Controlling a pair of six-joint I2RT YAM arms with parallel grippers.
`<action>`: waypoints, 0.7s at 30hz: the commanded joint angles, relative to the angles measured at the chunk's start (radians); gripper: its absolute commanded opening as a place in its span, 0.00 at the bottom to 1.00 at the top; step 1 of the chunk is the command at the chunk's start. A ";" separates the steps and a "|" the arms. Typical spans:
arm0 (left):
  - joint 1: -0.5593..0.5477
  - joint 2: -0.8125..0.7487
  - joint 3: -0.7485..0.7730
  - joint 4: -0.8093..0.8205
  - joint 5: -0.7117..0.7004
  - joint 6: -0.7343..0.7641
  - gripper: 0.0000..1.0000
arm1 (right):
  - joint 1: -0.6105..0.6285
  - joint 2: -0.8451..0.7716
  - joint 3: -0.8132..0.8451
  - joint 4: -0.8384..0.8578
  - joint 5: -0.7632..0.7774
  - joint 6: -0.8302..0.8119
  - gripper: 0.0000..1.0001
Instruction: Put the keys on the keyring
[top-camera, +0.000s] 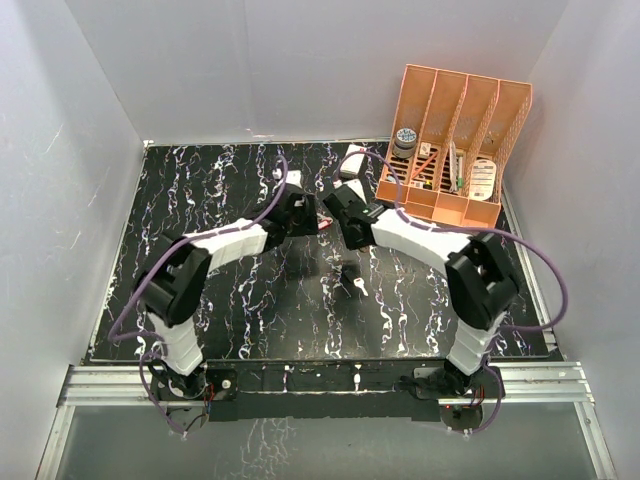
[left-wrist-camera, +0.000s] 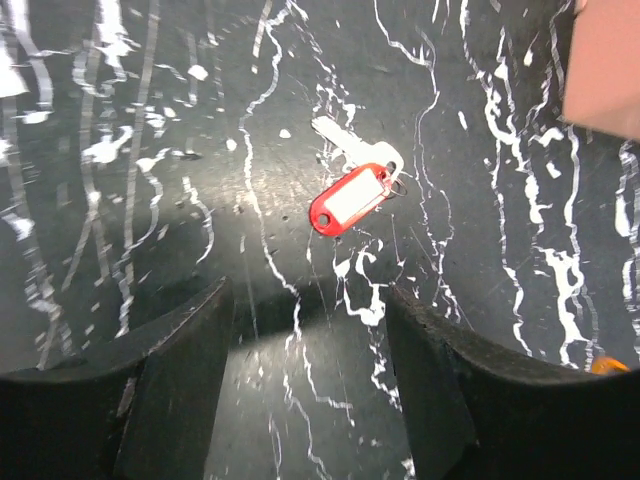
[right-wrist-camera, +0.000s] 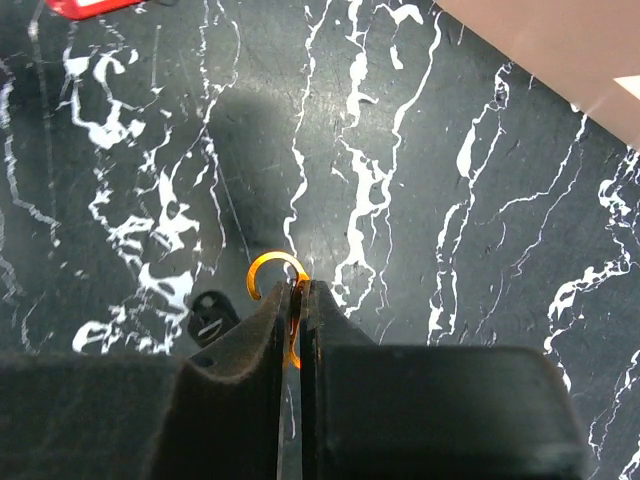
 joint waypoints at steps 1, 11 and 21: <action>-0.001 -0.196 -0.061 -0.050 -0.122 -0.065 0.62 | 0.002 0.095 0.122 0.043 0.085 -0.012 0.00; 0.000 -0.463 -0.206 -0.146 -0.206 -0.138 0.90 | 0.002 0.328 0.324 0.087 0.162 -0.059 0.00; 0.000 -0.628 -0.271 -0.216 -0.213 -0.159 0.99 | 0.001 0.506 0.517 0.070 0.241 -0.091 0.00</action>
